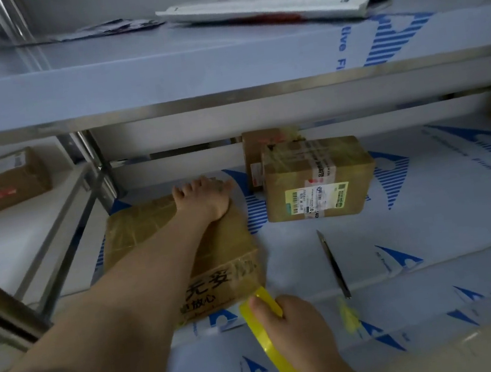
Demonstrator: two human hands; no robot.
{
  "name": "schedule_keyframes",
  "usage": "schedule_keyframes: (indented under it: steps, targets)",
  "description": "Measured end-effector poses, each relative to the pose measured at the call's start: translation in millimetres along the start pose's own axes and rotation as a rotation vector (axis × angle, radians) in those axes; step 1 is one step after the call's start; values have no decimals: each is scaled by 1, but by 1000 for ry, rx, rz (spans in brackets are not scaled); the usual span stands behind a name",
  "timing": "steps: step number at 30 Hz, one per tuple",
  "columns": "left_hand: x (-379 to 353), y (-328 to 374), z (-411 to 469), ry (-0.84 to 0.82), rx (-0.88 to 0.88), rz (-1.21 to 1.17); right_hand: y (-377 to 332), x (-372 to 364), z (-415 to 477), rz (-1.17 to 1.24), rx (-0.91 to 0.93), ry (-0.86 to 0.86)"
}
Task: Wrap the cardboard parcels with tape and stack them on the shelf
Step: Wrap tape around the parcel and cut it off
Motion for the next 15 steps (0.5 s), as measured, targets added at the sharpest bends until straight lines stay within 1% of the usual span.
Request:
schedule_keyframes:
  steps: [3, 10, 12, 14, 15]
  targets:
    - [-5, -5, 20, 71, 12, 3, 2, 0, 2, -21, -13, -24]
    - [-8, -10, 45, 193, 119, -198, 5, -6, 3, -1, -25, -30]
    - [-5, -8, 38, 221, 127, -134, 4, -5, 4, 25, -10, -24]
    - [2, -5, 25, 274, 54, 26, 3, -4, 4, 48, -7, -18]
    - [6, -4, 16, 286, 3, 69, 2, -3, 4, 71, -10, -13]
Point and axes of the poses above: each hand's wrist, its own z-axis towards the middle knuckle, its own x-axis out of the back of the hand, y = z × x, the point moved 1 cm from there along z, towards the middle knuckle, and after that the axes turned 2 degrees about x, right-handed, at the moved point
